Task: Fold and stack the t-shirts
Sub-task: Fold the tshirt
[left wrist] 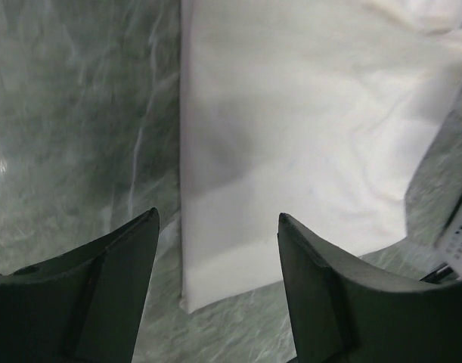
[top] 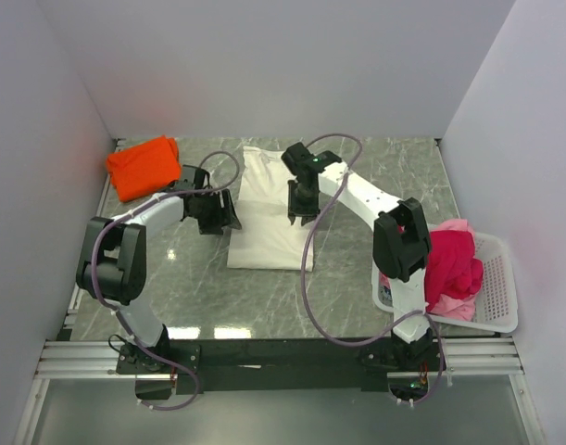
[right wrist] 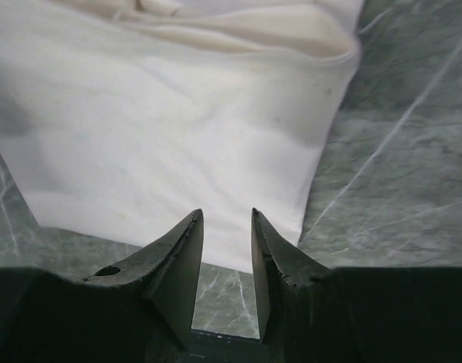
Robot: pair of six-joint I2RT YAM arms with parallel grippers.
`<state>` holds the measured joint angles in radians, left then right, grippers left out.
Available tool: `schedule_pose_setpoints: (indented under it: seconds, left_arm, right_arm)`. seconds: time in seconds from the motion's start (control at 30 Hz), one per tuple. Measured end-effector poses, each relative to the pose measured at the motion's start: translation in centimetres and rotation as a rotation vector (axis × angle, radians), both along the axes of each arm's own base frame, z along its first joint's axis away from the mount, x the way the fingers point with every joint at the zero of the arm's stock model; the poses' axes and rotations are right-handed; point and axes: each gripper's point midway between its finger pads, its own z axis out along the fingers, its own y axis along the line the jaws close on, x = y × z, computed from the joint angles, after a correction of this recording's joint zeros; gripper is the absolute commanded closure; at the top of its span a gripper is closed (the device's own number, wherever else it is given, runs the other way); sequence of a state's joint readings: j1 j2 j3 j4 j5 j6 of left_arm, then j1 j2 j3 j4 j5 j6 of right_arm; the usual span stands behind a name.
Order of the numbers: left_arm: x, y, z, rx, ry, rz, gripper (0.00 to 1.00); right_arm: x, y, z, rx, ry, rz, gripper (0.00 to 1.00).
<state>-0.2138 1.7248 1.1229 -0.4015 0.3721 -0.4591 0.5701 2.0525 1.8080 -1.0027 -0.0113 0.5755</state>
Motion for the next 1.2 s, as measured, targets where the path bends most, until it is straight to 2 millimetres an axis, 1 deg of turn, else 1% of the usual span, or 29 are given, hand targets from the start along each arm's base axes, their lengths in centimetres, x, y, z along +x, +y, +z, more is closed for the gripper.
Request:
schedule_pose_setpoints:
  seconds: [0.07, 0.13, 0.2, 0.3, 0.4, 0.47, 0.57, 0.67, 0.9, 1.07, 1.2]
  left_arm:
    - [-1.0, 0.3, -1.0, 0.02, 0.032, -0.004, 0.31]
    - [-1.8, 0.6, -1.7, 0.038, 0.056, -0.006, 0.31]
    - [-2.1, 0.7, -2.0, 0.044, 0.066, -0.005, 0.31]
    - [-2.8, 1.0, -2.3, 0.053, 0.074, -0.007, 0.31]
    - [-3.4, 1.0, -2.4, 0.054, 0.078, -0.01, 0.31]
    - [-3.8, 1.1, -2.4, 0.055, 0.082, -0.01, 0.31]
    - [-4.3, 1.2, -2.4, 0.056, 0.085, -0.01, 0.31]
    - [-4.4, 1.2, -2.4, 0.056, 0.085, -0.011, 0.31]
    - [-4.5, 1.2, -1.9, 0.054, 0.076, -0.011, 0.31]
    - [-4.9, 1.3, -1.9, 0.055, 0.075, -0.014, 0.31]
    - [-5.4, 1.5, -2.1, 0.059, 0.085, -0.017, 0.32]
  right_arm:
    - [-0.8, 0.6, -0.5, 0.0, 0.016, 0.018, 0.61]
    - [-2.2, 0.8, -1.5, -0.004, 0.045, 0.034, 0.61]
    - [-3.9, 0.2, -2.9, -0.023, 0.094, 0.037, 0.61]
    - [-6.7, -1.6, -4.8, -0.062, 0.169, 0.022, 0.62]
    - [-8.8, -2.7, -5.6, -0.08, 0.21, 0.008, 0.62]
    - [-9.7, -3.1, -5.6, -0.079, 0.217, -0.004, 0.62]
    - [-10.4, -3.3, -5.2, -0.059, 0.208, -0.015, 0.62]
    - [-10.2, -2.9, -5.2, -0.036, 0.193, -0.021, 0.62]
    - [-10.7, -2.7, -6.2, -0.017, 0.203, -0.023, 0.62]
    - [-11.4, -2.9, -7.3, -0.017, 0.22, -0.026, 0.63]
    - [-11.6, -2.8, -8.1, -0.009, 0.235, -0.024, 0.66]
